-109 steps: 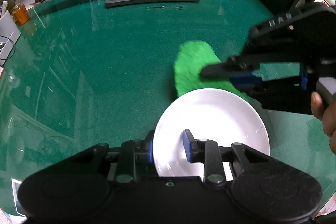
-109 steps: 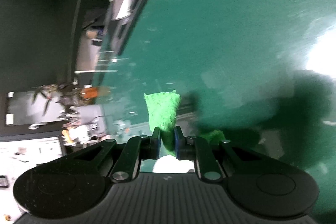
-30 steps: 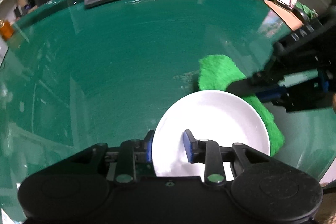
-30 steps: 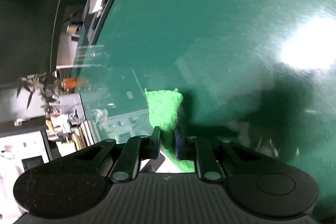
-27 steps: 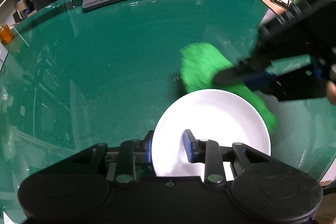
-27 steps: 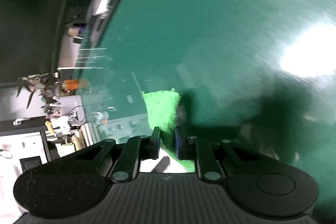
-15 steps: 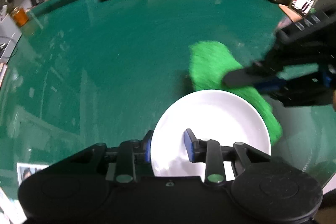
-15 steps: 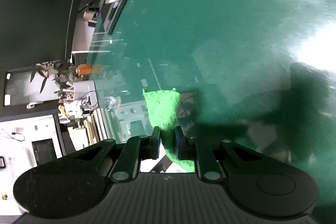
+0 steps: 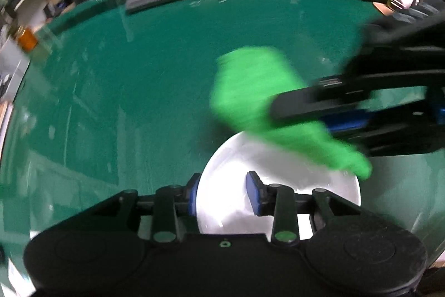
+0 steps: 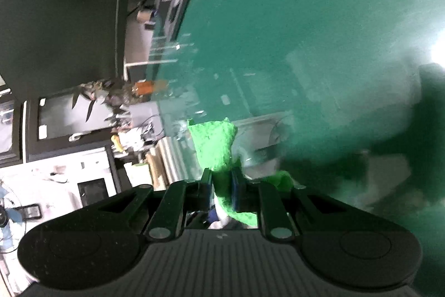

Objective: Clean bowl
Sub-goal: 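Sweep the cloth back and forth across the bowl rim with the right tool, then press the cloth onto the bowl and rub with the right tool while the left tool holds it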

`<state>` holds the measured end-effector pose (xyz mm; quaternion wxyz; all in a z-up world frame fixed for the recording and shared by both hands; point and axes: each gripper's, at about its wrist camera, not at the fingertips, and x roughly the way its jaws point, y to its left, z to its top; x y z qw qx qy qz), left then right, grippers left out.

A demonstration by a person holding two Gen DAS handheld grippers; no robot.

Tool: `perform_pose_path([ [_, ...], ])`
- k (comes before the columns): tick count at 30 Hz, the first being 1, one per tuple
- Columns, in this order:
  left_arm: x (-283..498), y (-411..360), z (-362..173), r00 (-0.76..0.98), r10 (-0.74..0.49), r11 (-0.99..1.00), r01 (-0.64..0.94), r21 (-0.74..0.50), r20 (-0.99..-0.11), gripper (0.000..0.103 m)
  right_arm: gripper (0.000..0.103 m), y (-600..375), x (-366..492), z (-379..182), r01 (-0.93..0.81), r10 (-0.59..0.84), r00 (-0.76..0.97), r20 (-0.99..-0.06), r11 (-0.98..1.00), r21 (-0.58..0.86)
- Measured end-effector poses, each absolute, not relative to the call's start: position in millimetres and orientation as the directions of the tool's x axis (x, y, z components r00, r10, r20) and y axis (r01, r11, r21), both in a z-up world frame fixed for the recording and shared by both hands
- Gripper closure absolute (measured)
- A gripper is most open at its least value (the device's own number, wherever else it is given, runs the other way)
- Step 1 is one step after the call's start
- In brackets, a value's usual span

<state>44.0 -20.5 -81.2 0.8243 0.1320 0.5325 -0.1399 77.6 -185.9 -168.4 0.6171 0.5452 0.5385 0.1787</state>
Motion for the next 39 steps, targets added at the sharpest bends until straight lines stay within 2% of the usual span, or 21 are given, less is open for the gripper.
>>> perform_pose_path([
  [4, 42.8, -17.1, -80.8, 0.377, -0.108, 0.912, 0.406, 0.059, -0.920, 0.070, 0.088, -194.9, 70.1, -162.4, 0.378, 0.777, 0.436, -0.455, 0.301, 0.876],
  [8, 41.1, -14.7, -79.8, 0.364, -0.133, 0.899, 0.436, 0.042, -0.922, 0.071, 0.088, -232.3, 63.2, -151.3, 0.379, 0.683, 0.549, -0.481, 0.309, 0.872],
  [10, 42.4, -13.9, -80.2, 0.360, -0.138, 0.893, 0.448, 0.042, -0.923, 0.071, 0.088, -242.9, 63.2, -146.4, 0.373, 0.636, 0.566, -0.524, 0.369, 0.851],
  [11, 43.1, -13.6, -80.6, 0.360, -0.140, 0.890, 0.455, 0.042, -0.922, 0.071, 0.088, -246.2, 64.3, -139.5, 0.364, 0.574, 0.565, -0.593, 0.471, 0.803],
  [14, 46.2, -13.2, -81.7, 0.358, -0.146, 0.884, 0.466, 0.041, -0.922, 0.070, 0.088, -238.2, 66.9, -127.5, 0.316, 0.464, 0.567, -0.681, 0.641, 0.700],
  [17, 48.0, -12.4, -82.2, 0.355, -0.149, 0.880, 0.474, 0.040, -0.923, 0.070, 0.088, -218.5, 74.1, -132.5, 0.247, 0.570, 0.495, -0.656, 0.632, 0.735],
  [19, 48.0, -12.1, -82.3, 0.357, -0.146, 0.876, 0.479, 0.047, -0.923, 0.070, 0.088, -209.2, 76.0, -144.6, 0.267, 0.671, 0.433, -0.602, 0.542, 0.797],
  [22, 48.2, -10.2, -82.8, 0.358, -0.145, 0.874, 0.483, 0.050, -0.922, 0.070, 0.088, -209.1, 79.6, -158.3, 0.340, 0.710, 0.420, -0.565, 0.455, 0.823],
  [30, 46.8, -12.6, -83.7, 0.358, -0.144, 0.871, 0.488, 0.054, -0.922, 0.070, 0.088, -188.6, 107.9, -171.9, 0.357, 0.752, 0.378, -0.540, 0.420, 0.834],
  [39, 46.6, -12.3, -86.5, 0.352, -0.134, 0.881, 0.470, 0.051, -0.926, 0.069, 0.088, -214.6, 74.6, -176.9, 0.387, 0.781, 0.330, -0.531, 0.401, 0.831],
])
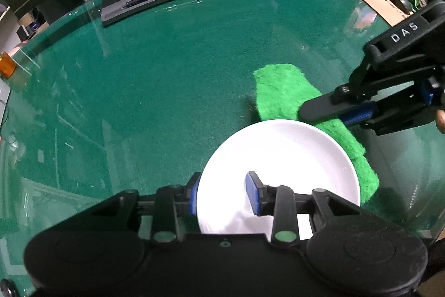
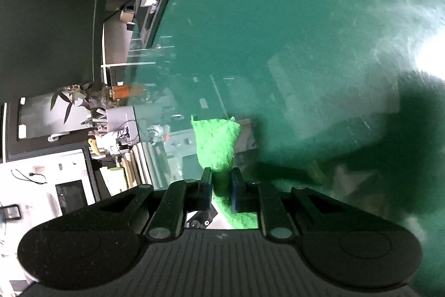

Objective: Clean bowl
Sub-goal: 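Press the cloth onto the bowl and rub with the right tool while the left tool holds it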

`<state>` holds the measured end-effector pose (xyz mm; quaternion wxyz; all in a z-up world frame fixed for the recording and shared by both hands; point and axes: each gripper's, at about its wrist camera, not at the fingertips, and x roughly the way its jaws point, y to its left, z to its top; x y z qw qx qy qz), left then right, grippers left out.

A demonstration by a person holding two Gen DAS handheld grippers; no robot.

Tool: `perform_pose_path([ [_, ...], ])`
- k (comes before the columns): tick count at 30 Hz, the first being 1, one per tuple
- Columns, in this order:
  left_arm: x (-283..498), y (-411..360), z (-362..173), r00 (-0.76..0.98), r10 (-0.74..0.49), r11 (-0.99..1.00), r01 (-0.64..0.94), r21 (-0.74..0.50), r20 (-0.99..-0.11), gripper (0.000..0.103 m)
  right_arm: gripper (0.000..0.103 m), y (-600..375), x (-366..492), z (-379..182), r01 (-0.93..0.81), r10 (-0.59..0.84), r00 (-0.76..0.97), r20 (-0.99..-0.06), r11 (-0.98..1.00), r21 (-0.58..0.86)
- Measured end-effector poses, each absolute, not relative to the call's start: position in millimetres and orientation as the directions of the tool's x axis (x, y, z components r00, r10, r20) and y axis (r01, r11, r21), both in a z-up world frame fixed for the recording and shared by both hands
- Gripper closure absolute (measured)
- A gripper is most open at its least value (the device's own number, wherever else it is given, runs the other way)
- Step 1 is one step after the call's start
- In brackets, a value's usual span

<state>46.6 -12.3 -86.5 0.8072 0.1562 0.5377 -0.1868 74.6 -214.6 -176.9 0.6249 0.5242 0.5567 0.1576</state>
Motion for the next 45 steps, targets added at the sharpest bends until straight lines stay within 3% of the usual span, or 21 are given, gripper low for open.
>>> perform_pose_path([
  [6, 49.7, -13.0, -88.0, 0.328, -0.123, 0.887, 0.460, 0.044, -0.937, 0.069, 0.088, -185.7, 101.6, -169.8, 0.311, 0.811, 0.320, -0.490, 0.398, 0.863],
  [13, 52.8, -11.5, -88.2, 0.301, -0.115, 0.894, 0.447, 0.034, -0.947, 0.068, 0.088, -221.5, 85.6, -166.1, 0.348, 0.822, 0.264, -0.505, 0.407, 0.844],
  [20, 54.5, -12.9, -87.1, 0.297, -0.096, 0.891, 0.450, 0.051, -0.950, 0.067, 0.088, -183.2, 115.8, -171.0, 0.303, 0.861, 0.239, -0.448, 0.373, 0.877],
  [34, 55.3, -11.9, -86.0, 0.296, -0.107, 0.875, 0.481, 0.051, -0.949, 0.065, 0.087, -208.3, 95.9, -171.8, 0.355, 0.826, 0.228, -0.515, 0.422, 0.834],
  [40, 55.2, -11.0, -87.8, 0.291, -0.110, 0.872, 0.487, 0.048, -0.950, 0.064, 0.087, -181.1, 112.8, -172.9, 0.310, 0.843, 0.242, -0.480, 0.401, 0.862],
  [45, 54.5, -9.2, -88.8, 0.295, -0.116, 0.873, 0.486, 0.045, -0.948, 0.064, 0.087, -214.4, 93.3, -171.1, 0.338, 0.841, 0.231, -0.490, 0.403, 0.851],
])
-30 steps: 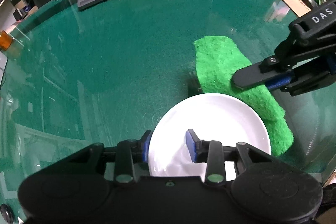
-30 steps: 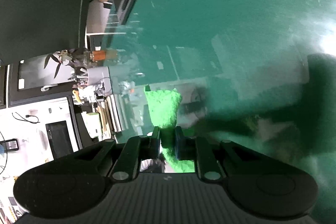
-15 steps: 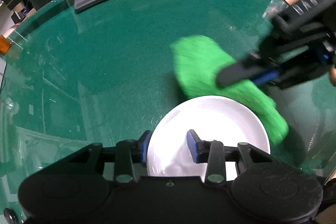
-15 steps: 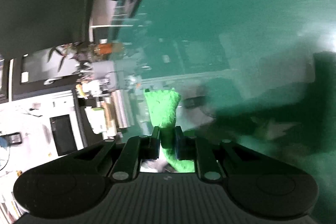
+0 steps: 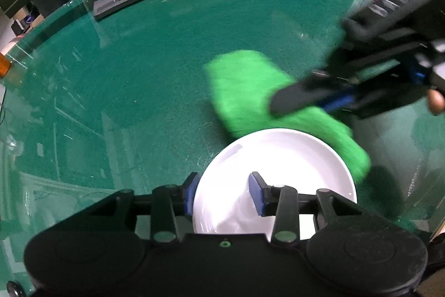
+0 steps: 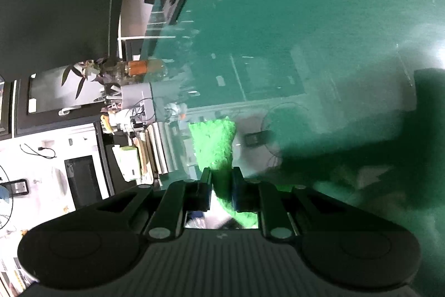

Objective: Clean bowl
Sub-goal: 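Press the cloth onto the bowl and rub with the right tool while the left tool holds it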

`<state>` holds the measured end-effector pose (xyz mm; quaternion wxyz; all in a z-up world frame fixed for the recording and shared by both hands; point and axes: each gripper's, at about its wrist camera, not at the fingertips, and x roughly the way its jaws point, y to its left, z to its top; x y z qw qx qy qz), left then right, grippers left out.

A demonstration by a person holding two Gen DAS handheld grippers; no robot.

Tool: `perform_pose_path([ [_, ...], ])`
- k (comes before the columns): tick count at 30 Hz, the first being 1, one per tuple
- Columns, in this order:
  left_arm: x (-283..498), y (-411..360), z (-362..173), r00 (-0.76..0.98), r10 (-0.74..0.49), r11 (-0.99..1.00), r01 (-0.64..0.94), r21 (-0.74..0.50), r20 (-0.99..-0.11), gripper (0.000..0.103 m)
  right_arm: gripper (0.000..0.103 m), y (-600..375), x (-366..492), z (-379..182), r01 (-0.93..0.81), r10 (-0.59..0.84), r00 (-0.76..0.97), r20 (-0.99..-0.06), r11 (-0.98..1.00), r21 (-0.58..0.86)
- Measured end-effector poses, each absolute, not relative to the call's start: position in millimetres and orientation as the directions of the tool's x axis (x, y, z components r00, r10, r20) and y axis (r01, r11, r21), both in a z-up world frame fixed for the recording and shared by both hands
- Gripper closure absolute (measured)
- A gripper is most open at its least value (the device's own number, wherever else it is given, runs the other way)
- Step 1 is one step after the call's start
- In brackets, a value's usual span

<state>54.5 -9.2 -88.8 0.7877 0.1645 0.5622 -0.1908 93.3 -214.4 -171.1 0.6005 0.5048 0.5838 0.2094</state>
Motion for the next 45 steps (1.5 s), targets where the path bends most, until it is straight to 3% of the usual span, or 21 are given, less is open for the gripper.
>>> perform_pose_path([
  [5, 56.5, -10.6, -85.9, 0.296, -0.114, 0.872, 0.488, 0.048, -0.948, 0.063, 0.087, -209.6, 92.6, -172.1, 0.340, 0.837, 0.239, -0.492, 0.403, 0.850],
  [11, 55.8, -9.0, -82.8, 0.308, -0.077, 0.884, 0.460, 0.078, -0.948, 0.062, 0.087, -172.4, 120.3, -169.3, 0.268, 0.878, 0.210, -0.429, 0.370, 0.889],
  [13, 52.9, -4.7, -80.7, 0.312, -0.049, 0.897, 0.431, 0.095, -0.949, 0.056, 0.087, -165.4, 128.9, -166.8, 0.245, 0.879, 0.196, -0.435, 0.386, 0.889],
  [15, 48.8, 1.4, -78.0, 0.302, -0.052, 0.909, 0.409, 0.080, -0.952, 0.041, 0.087, -164.5, 134.9, -165.8, 0.233, 0.882, 0.192, -0.429, 0.384, 0.894],
  [17, 42.8, 7.5, -77.3, 0.290, -0.051, 0.920, 0.386, 0.068, -0.956, 0.038, 0.087, -163.2, 138.4, -165.2, 0.222, 0.885, 0.177, -0.430, 0.390, 0.894],
  [19, 38.3, 10.5, -78.4, 0.281, -0.044, 0.926, 0.371, 0.066, -0.959, 0.042, 0.087, -162.7, 139.5, -164.7, 0.213, 0.886, 0.165, -0.434, 0.397, 0.893],
  [23, 31.2, 11.2, -78.8, 0.263, -0.050, 0.936, 0.348, 0.046, -0.963, 0.076, 0.087, -159.9, 140.2, -164.3, 0.194, 0.888, 0.137, -0.440, 0.411, 0.891],
  [29, 36.2, 16.0, -73.9, 0.281, -0.049, 0.948, 0.315, 0.044, -0.959, 0.079, 0.087, -177.2, 121.5, -162.5, 0.199, 0.889, 0.133, -0.437, 0.409, 0.891],
  [39, 50.1, 0.7, -68.3, 0.294, -0.072, 0.882, 0.466, 0.077, -0.953, 0.074, 0.087, -223.1, 46.5, -177.6, 0.370, 0.861, 0.273, -0.430, 0.318, 0.873],
  [45, 42.3, -3.3, -68.9, 0.303, -0.082, 0.855, 0.511, 0.089, -0.949, 0.074, 0.087, -209.6, 59.4, -185.3, 0.390, 0.836, 0.317, -0.448, 0.315, 0.865],
])
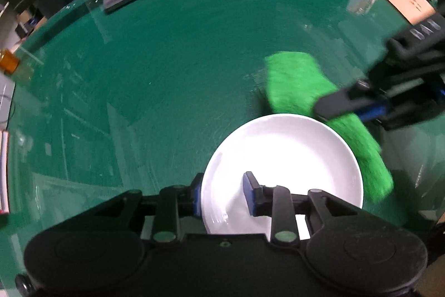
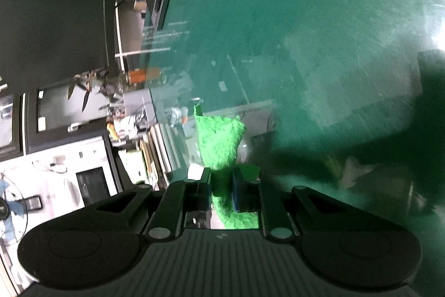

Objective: Clean bowl
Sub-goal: 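Press the cloth onto the bowl and rub with the right tool while the left tool holds it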

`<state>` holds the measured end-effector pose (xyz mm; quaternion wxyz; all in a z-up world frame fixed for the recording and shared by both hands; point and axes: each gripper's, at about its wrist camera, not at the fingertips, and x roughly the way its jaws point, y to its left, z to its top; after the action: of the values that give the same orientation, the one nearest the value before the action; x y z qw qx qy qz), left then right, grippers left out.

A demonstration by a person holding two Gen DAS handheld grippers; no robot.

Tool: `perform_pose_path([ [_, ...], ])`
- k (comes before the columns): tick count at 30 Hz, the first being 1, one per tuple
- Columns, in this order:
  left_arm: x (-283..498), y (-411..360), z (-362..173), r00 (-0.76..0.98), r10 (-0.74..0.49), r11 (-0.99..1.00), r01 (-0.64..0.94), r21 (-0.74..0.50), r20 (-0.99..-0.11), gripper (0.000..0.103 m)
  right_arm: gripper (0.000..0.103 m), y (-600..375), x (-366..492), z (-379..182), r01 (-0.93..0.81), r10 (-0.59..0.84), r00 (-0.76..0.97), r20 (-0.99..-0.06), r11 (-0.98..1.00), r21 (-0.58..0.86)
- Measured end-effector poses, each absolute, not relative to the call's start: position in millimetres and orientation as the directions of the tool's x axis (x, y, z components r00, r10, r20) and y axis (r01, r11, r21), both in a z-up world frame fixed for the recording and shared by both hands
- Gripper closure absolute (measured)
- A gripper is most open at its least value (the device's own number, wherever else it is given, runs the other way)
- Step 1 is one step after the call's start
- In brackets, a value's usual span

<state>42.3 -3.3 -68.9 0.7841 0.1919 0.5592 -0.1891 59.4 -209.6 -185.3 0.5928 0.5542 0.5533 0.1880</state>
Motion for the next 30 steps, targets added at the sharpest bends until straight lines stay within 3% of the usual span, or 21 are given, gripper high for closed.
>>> perform_pose_path([
  [12, 48.7, -1.7, -71.7, 0.311, -0.088, 0.852, 0.516, 0.090, -0.946, 0.071, 0.087, -190.5, 82.5, -181.9, 0.350, 0.857, 0.306, -0.415, 0.304, 0.886],
  [21, 50.2, -5.2, -66.5, 0.311, -0.087, 0.849, 0.521, 0.094, -0.946, 0.071, 0.087, -214.0, 48.9, -187.8, 0.420, 0.837, 0.294, -0.462, 0.321, 0.849],
  [30, 50.3, -7.2, -62.6, 0.315, -0.075, 0.852, 0.514, 0.104, -0.946, 0.071, 0.087, -180.8, 90.9, -183.7, 0.344, 0.855, 0.269, -0.443, 0.344, 0.874],
])
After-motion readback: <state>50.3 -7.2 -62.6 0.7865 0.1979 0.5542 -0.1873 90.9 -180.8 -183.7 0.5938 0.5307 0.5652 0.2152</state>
